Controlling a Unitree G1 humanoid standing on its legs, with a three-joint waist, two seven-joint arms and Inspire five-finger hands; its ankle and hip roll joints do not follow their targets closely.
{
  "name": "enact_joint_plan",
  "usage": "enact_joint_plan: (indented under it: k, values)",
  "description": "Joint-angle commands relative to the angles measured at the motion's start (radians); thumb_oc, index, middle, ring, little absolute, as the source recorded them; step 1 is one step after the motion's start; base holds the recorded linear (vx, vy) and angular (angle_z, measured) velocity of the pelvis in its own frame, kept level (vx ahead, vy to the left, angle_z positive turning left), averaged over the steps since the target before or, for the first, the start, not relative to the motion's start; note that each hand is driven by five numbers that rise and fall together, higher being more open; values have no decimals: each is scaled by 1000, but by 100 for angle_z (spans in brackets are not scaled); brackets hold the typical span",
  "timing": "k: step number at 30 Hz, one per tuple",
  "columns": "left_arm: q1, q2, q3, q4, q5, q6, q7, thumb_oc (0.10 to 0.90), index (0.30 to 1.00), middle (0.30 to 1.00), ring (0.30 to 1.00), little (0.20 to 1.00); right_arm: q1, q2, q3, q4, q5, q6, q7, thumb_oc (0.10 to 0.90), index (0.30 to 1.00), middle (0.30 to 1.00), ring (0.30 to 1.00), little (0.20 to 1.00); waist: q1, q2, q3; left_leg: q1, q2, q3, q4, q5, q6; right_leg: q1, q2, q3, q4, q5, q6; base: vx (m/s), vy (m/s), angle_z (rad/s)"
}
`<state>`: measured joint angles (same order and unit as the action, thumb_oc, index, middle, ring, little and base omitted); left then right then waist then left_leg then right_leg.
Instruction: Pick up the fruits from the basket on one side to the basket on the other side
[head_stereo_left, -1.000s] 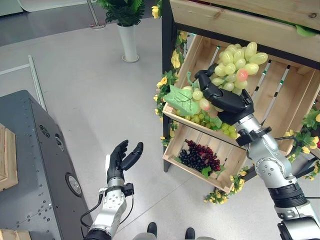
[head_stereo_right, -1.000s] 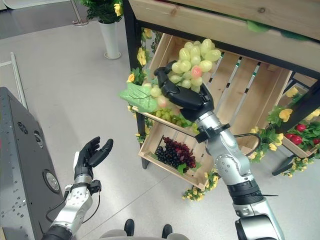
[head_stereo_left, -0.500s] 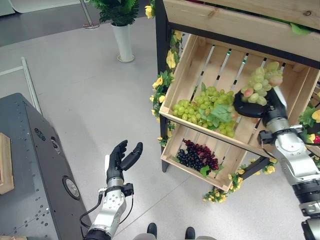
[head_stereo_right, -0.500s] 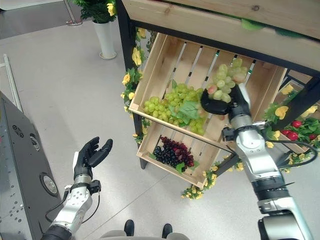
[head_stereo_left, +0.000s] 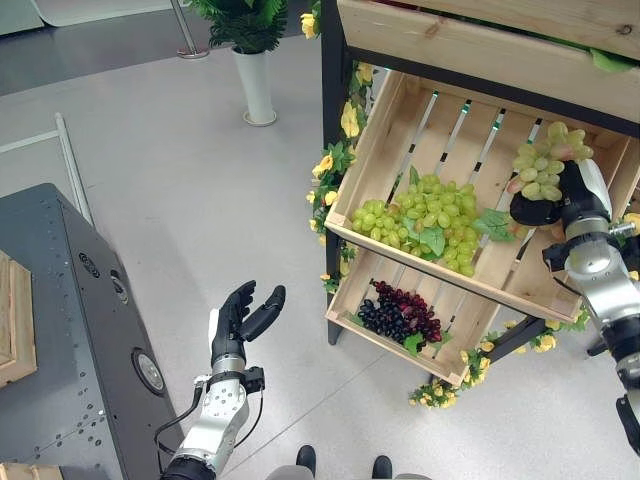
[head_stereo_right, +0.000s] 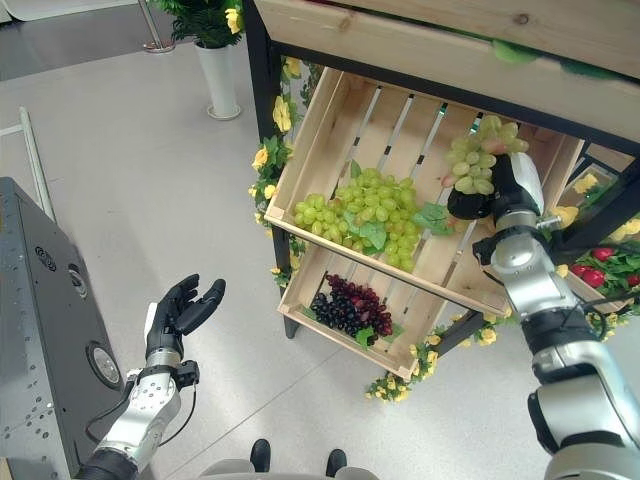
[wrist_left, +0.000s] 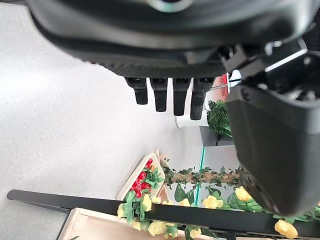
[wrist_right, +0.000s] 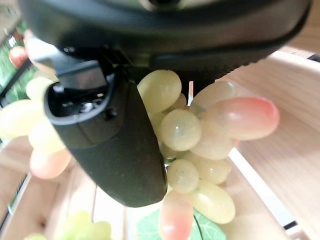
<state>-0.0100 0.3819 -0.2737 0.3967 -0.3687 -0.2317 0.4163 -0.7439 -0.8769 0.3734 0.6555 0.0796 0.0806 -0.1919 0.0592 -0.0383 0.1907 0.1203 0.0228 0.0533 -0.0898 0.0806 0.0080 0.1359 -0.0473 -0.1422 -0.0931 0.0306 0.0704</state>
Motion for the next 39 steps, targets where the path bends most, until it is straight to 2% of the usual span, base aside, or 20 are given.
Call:
enact_joint_plan:
  k: [1,7,10,11,12,19,23,27,28,31,32,34,36,37,38,39]
  values:
    - [-117,47,-72,-24,4,-89,-18,800,900,900,900,900,-271,-153,135,73,-117,-15,114,400,300,300,300,300,44,-42,-95,32,-30,-26,2,-167,-1,19,-27,-31,6,-39,4,0,0,0]
    - [-123,37,-87,-20,4,-80,-23,800,900,900,900,900,-429,-129,329,262,-213,33,401,400,300,300,300,300,68,-54,-100,29,-27,-30,2,-162,-5,23,-26,-48,6,-41,0,1,-1,3]
    - [-127,31,-87,-19,7,-75,-20,800,900,900,900,900,-470,-105,370,332,-232,48,481,400,300,300,300,300,76,-58,-102,30,-27,-33,2,-161,-6,27,-25,-52,6,-41,-2,1,-1,2]
    - [-129,30,-88,-18,8,-72,-19,800,900,900,900,900,-485,-95,381,358,-230,51,494,493,439,439,439,439,79,-59,-103,30,-26,-34,2,-159,-6,28,-24,-54,6,-41,-3,4,1,7]
    - [-130,29,-87,-17,6,-71,-20,800,900,900,900,900,-495,-84,381,385,-229,51,494,800,900,900,900,900,82,-59,-104,31,-26,-34,2,-159,-7,29,-24,-55,6,-41,-4,3,2,7]
    - [-129,34,-92,-15,3,-74,-29,800,900,900,900,900,-508,-57,337,428,-172,52,407,800,900,900,900,900,87,-54,-107,35,-28,-38,2,-158,-6,35,-24,-58,6,-42,-4,-5,1,2]
    - [-123,42,-93,-17,2,-84,-37,800,900,900,900,900,-487,-65,304,370,-120,66,353,800,900,900,900,900,77,-48,-105,37,-28,-34,2,-160,-5,35,-23,-47,6,-42,-5,0,0,0]
    - [-121,46,-89,-26,-15,-102,-52,800,900,900,900,900,-461,-71,274,310,-55,88,356,800,900,900,900,900,69,-45,-104,39,-28,-29,2,-160,-5,34,-24,-42,6,-41,-4,0,0,0]
    - [-120,40,-89,-29,-26,-106,-48,800,900,900,900,900,-433,-63,249,246,-39,116,327,800,900,900,900,900,60,-41,-101,41,-27,-24,2,-161,-5,33,-24,-36,6,-40,-4,0,0,0]
    - [-117,37,-88,-29,-29,-104,-45,800,900,900,900,900,-406,-58,224,196,-41,128,268,800,900,900,900,900,53,-39,-100,42,-26,-19,2,-163,-5,33,-24,-32,6,-40,-4,-5,-2,-3]
    - [-116,34,-91,-29,-30,-105,-34,800,900,900,900,900,-376,-53,200,132,-34,149,206,800,900,900,900,900,43,-36,-99,42,-25,-12,2,-163,-5,30,-24,-27,6,-39,-4,-12,-1,-9]
    - [-116,34,-90,-25,-32,-109,-32,800,900,900,900,900,-354,-51,180,93,-34,159,159,800,900,900,900,900,38,-34,-98,42,-25,-9,2,-163,-4,28,-24,-23,6,-39,-3,-14,6,-8]
    - [-114,33,-88,-31,-37,-109,-20,800,900,900,900,900,-313,-39,146,22,-50,158,82,800,900,900,900,900,28,-28,-97,41,-24,-3,2,-164,-4,24,-23,-17,6,-38,-3,-17,13,-8]
    - [-114,33,-88,-32,-37,-109,-20,800,900,900,900,900,-312,-39,145,21,-50,158,82,800,900,900,900,900,28,-28,-97,41,-24,-3,2,-164,-4,24,-23,-17,6,-38,-3,-24,15,-12]
    - [-114,33,-90,-38,-43,-108,-6,800,900,900,900,900,-267,-19,108,-56,-103,145,15,800,900,900,900,900,20,-21,-94,39,-24,0,2,-165,-3,22,-23,-13,6,-39,-2,-18,11,-9]
    - [-111,31,-88,-40,-46,-109,0,800,900,900,900,900,-242,-12,95,-96,-142,132,-7,800,900,900,900,900,17,-19,-92,39,-23,1,2,-166,-2,21,-22,-10,6,-40,-2,-19,11,-7]
